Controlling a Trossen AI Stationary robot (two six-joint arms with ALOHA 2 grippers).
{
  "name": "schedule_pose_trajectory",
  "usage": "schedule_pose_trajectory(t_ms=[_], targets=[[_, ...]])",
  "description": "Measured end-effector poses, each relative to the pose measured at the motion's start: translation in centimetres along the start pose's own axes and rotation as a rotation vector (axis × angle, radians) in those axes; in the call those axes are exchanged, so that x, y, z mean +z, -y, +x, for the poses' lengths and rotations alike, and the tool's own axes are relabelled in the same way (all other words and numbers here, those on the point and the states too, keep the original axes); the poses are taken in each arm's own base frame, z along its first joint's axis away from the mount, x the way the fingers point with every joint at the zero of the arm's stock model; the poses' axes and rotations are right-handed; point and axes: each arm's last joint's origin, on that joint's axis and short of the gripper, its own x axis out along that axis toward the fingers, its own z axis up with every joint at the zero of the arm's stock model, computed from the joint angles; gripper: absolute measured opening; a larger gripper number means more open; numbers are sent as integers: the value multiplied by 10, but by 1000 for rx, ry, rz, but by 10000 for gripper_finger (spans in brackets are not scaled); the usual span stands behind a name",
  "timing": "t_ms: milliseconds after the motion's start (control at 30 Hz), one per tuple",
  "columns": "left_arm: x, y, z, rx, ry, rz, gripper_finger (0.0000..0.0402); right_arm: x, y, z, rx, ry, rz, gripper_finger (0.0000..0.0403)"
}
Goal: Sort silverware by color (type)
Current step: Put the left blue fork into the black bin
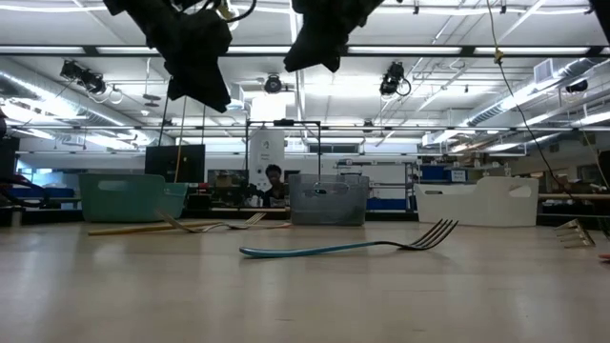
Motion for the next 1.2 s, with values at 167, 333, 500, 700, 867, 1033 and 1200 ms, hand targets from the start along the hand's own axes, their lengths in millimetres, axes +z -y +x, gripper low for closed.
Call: schedule_pose_trajectory(t_ms=[167,333,500,700,867,1033,1200], targets=[[-5,15,-5,11,18,111,130,-5,-14,2,-3,-63,-7,87],[-20,25,-3,-53,96,255,130,-17,-32,10,-26,-50,-36,86],[-48,22,3,-95,154,268,130,-33,-51,14,-45,16,-1,86],[-72,30,5,-177,174,228,130,-62,-82,28,-14,138,40,86],[-84,39,9,-207,218,230,130,-84,-97,39,-53,203,91,86],[-92,39,13,-186,210,251,130,-101,-107,46,-57,228,139,86],[-100,36,16,-178,162,233,130,-111,-119,50,-76,274,122,86]])
